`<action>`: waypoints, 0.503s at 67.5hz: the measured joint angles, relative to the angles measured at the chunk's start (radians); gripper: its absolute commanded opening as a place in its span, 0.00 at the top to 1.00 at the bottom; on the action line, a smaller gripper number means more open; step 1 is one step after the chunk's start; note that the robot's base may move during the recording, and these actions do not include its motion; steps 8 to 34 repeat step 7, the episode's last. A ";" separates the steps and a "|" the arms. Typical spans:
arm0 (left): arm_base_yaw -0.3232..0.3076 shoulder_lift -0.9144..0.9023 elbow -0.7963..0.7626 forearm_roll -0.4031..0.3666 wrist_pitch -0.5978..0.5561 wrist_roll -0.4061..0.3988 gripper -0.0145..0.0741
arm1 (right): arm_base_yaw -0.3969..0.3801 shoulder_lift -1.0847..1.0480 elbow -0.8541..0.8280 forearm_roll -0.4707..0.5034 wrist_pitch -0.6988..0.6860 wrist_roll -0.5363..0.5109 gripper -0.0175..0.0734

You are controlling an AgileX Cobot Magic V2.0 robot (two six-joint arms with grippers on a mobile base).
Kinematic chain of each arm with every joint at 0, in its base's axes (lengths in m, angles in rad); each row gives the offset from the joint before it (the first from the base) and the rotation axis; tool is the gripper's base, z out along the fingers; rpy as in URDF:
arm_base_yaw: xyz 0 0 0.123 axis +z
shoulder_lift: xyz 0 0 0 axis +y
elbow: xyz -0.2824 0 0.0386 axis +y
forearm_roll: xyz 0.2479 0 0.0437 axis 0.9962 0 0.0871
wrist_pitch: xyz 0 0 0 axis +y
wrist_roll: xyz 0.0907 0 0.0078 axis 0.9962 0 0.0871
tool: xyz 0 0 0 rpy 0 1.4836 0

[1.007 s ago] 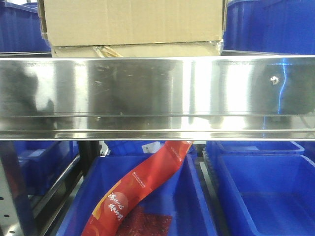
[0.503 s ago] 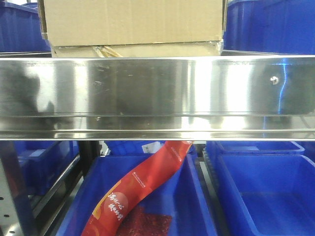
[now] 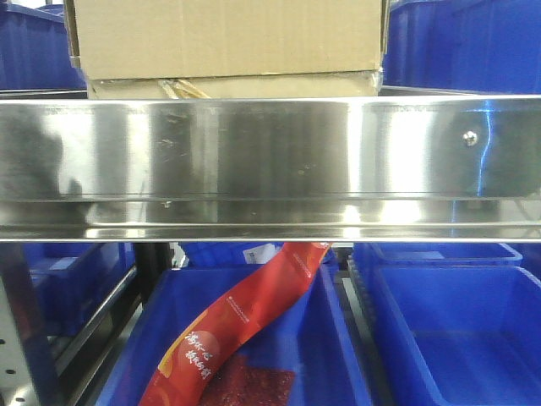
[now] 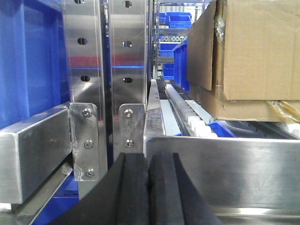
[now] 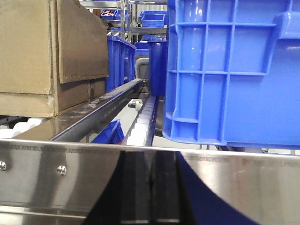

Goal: Stack two boxes on right shelf middle

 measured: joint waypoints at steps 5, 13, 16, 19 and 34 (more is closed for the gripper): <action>0.000 0.000 0.000 0.000 0.000 0.000 0.96 | 0.000 0.000 0.000 0.000 0.000 0.000 0.99; 0.000 0.000 0.000 0.000 0.000 0.000 0.96 | 0.000 0.000 0.000 0.000 0.000 0.000 0.99; 0.000 0.000 0.000 0.000 0.000 0.000 0.96 | 0.000 0.000 0.000 0.000 0.000 0.000 0.99; 0.000 0.000 0.000 0.000 0.000 0.000 0.96 | 0.000 0.000 0.000 0.000 0.000 0.000 0.99; 0.000 0.000 0.000 0.000 0.000 0.000 0.96 | 0.000 0.000 0.000 0.000 0.000 0.000 0.99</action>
